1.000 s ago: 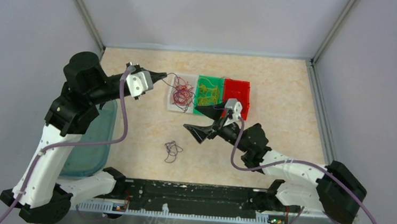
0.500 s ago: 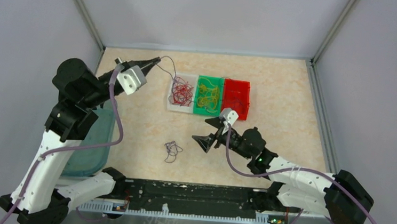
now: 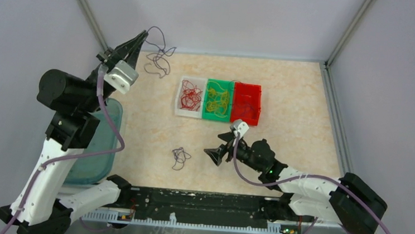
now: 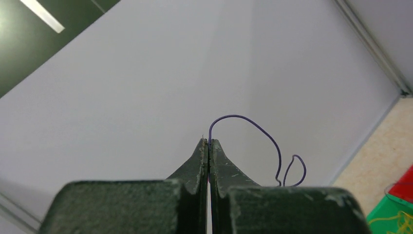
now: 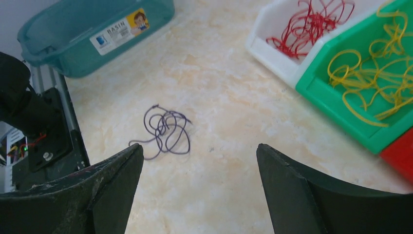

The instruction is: Untangle the cables

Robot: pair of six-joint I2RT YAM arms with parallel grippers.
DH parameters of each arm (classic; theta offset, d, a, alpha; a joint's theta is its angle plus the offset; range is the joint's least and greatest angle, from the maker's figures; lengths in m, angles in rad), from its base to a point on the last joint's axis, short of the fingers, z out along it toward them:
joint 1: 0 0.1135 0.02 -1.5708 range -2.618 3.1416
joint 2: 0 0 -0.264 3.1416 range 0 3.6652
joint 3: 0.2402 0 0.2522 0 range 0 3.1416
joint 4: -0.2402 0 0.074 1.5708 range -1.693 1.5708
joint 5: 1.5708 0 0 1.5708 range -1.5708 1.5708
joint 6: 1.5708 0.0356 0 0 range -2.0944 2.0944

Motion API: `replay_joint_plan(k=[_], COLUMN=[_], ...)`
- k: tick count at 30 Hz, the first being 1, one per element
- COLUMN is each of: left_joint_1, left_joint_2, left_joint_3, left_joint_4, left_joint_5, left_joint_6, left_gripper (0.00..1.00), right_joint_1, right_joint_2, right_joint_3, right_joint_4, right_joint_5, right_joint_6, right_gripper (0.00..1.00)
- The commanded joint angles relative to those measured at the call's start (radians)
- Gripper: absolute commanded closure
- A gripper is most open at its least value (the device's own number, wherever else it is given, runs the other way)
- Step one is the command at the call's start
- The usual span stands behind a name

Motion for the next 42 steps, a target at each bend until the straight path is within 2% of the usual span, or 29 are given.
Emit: replay_joint_plan(k=[1, 7, 12, 23, 27, 30, 32, 33, 34, 35, 36, 37, 42], left_joint_1=[-0.004, -0.004, -0.004, -0.004, -0.004, -0.004, -0.004, -0.004, -0.004, -0.004, -0.004, -0.004, -0.004], left_joint_2=[-0.012, -0.038, -0.042, -0.023, -0.025, -0.027, -0.028, -0.028, -0.029, -0.029, -0.033, -0.034, -0.027], left_joint_3=[0.017, -0.064, -0.098, -0.068, -0.068, -0.066, -0.065, -0.066, -0.068, -0.071, -0.076, -0.082, -0.09], left_joint_4=[-0.168, -0.305, -0.366, -0.429, -0.433, -0.433, -0.432, -0.432, -0.432, -0.431, -0.431, -0.432, -0.489], left_joint_5=[0.133, 0.254, 0.322, 0.415, 0.424, 0.427, 0.424, 0.421, 0.419, 0.416, 0.413, 0.409, 0.367], left_joint_6=[-0.052, -0.103, -0.139, -0.207, -0.22, -0.223, -0.225, -0.226, -0.226, -0.226, -0.228, -0.228, -0.228], left_gripper=[1.0, 1.0, 1.0, 1.0, 1.0, 1.0, 1.0, 1.0, 1.0, 1.0, 0.95, 0.87, 0.22], right_joint_1=[-0.006, -0.007, -0.007, -0.007, -0.007, -0.007, -0.007, -0.008, -0.011, -0.017, -0.027, -0.041, -0.129], right_joint_2=[-0.093, -0.114, -0.063, 0.137, 0.194, 0.228, 0.242, 0.243, 0.24, 0.234, 0.229, 0.223, 0.178], right_joint_3=[0.141, 0.392, 0.527, 0.644, 0.681, 0.713, 0.721, 0.719, 0.715, 0.709, 0.703, 0.695, 0.659], right_joint_4=[0.017, -0.077, -0.088, -0.005, 0.031, 0.042, 0.047, 0.049, 0.047, 0.039, 0.038, 0.043, -0.007], right_joint_5=[0.006, -0.065, -0.136, -0.274, -0.284, -0.301, -0.307, -0.297, -0.275, -0.245, -0.225, -0.216, -0.15], right_joint_6=[-0.046, -0.119, -0.136, -0.066, -0.049, -0.018, -0.007, -0.005, -0.004, 0.002, 0.012, 0.026, 0.003], right_gripper=[0.13, 0.12, 0.12, 0.15, 0.21, 0.33, 0.49, 0.64, 0.93, 1.0, 1.0, 1.0, 1.0])
